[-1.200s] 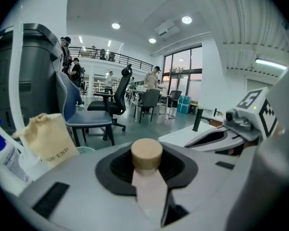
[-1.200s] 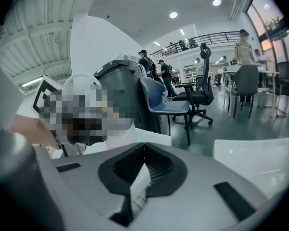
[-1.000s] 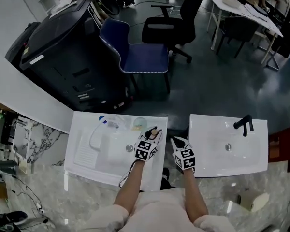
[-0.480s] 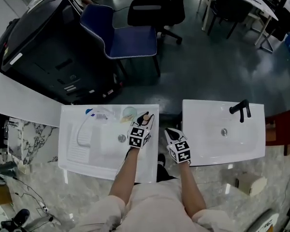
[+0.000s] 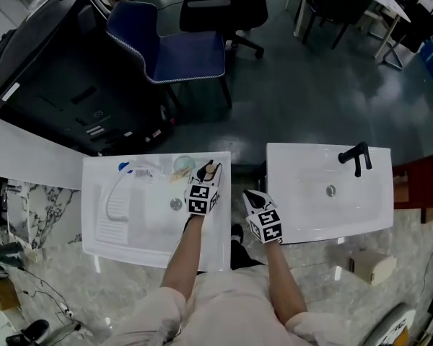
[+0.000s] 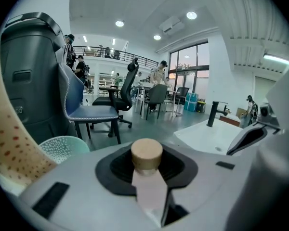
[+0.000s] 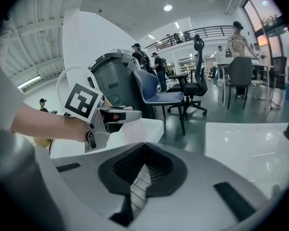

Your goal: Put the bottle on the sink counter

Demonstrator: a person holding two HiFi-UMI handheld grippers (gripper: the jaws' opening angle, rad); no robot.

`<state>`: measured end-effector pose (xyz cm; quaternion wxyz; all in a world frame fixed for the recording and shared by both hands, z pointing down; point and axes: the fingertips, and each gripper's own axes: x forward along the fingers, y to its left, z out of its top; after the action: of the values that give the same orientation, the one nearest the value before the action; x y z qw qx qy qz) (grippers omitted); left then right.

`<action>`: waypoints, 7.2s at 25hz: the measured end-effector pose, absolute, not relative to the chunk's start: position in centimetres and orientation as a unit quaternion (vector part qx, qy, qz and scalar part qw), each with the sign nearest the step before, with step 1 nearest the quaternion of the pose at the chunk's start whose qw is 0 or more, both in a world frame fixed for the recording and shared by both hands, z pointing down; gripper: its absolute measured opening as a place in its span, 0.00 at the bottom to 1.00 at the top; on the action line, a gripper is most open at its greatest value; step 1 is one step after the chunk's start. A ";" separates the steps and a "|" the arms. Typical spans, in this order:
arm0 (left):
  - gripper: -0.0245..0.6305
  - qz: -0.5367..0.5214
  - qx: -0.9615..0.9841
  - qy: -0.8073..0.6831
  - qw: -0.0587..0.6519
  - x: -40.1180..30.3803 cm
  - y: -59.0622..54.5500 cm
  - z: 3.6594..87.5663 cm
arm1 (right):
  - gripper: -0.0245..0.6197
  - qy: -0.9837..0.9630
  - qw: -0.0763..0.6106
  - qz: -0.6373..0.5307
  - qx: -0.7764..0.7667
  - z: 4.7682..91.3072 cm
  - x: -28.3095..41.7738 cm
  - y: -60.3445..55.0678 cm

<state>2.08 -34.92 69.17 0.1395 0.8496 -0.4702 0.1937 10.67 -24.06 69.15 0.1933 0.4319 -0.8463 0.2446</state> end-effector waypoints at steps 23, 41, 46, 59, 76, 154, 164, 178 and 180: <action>0.22 0.167 0.831 -0.515 0.125 1.0 -36.1 69.5 | 0.05 -0.850 0.207 0.244 0.419 70.1 10.3 -22.7; 0.33 0.180 0.824 -0.523 0.124 1.3 -35.6 69.7 | 0.05 -0.851 0.207 0.241 0.419 69.8 10.0 -21.8; 0.33 0.180 0.815 -0.536 0.127 1.0 -35.4 69.6 | 0.05 -0.852 0.208 0.241 0.417 69.8 9.8 -21.6; 0.34 0.183 0.799 -0.558 0.126 0.5 -35.2 69.9 | 0.05 -0.852 0.209 0.239 0.415 69.9 9.8 -21.4; 0.41 0.178 0.780 -0.589 0.113 0.4 -34.1 69.5 | 0.05 -0.851 0.211 0.245 0.414 70.4 9.8 -21.0; 0.45 0.166 0.842 -0.503 0.101 -2.7 -24.7 64.8 | 0.05 -0.829 0.165 0.238 0.479 66.8 5.2 -18.4; 0.45 0.159 0.870 -0.453 0.109 -4.6 -20.2 63.0 | 0.05 -0.812 0.153 0.231 0.513 65.3 4.1 -17.0; 0.44 0.139 0.891 -0.419 0.108 -6.3 -14.6 61.9 | 0.05 -0.800 0.131 0.222 0.542 64.6 2.2 -13.6; 0.42 0.137 0.894 -0.415 0.103 -6.5 -14.1 61.8 | 0.05 -0.798 0.130 0.226 0.544 65.0 2.0 -13.0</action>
<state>-6.48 -14.11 61.79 0.1031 0.8937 -0.4145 0.1372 1.98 -12.96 65.01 0.1299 0.5441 -0.7976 0.2256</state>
